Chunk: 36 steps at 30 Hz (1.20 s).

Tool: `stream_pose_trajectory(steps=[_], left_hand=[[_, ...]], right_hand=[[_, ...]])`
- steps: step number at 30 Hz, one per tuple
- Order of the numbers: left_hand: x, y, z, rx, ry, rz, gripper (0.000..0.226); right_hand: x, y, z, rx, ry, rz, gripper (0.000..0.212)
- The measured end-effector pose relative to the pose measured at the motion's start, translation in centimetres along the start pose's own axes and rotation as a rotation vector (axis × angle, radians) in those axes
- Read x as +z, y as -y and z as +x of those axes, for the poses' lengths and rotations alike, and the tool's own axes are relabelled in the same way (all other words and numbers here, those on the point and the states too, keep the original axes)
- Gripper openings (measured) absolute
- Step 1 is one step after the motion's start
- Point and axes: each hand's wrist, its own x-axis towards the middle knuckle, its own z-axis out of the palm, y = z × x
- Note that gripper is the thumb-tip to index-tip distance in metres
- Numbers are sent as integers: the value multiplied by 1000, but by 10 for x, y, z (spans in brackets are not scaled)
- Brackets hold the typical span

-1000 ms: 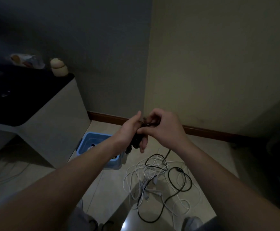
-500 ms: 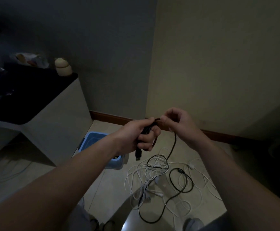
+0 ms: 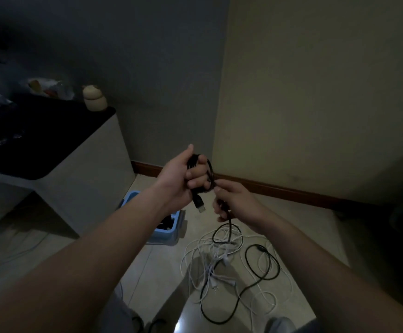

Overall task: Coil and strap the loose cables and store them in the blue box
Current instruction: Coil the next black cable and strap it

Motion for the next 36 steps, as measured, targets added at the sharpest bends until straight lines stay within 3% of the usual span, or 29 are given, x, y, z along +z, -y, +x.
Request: stream_pose_trajectory(steps=[9,12,15,19,23,26,28,32,36], left_hand=[[-17,-12,6,164,-159,17,29],[-22,-10,9,212,-223,77,26],[-24,-10,11,242,-271,172,25],[-26,-6,12,282,-269,443,27],[-25,7,8,304,-182,772,30],[-24,20,9,311,-228,1111,31],[-25,26,9,344,-254,1348,35],[-27,31,6,142,-34,1148,61],[-21,30,4,-87,124,825,72]], right_hand=[[0,2,-7,-72,165,-417,54],[4,-2,-8,-62,165,-441,53],[7,0,-10,-126,110,-443,31],[9,7,-12,-205,19,-354,21],[9,11,-15,-143,121,-338,28],[11,16,-16,-252,147,-500,19],[11,17,-14,-320,43,-671,16],[1,20,-13,-352,-237,-675,20],[-13,22,-13,-223,-477,-963,60]])
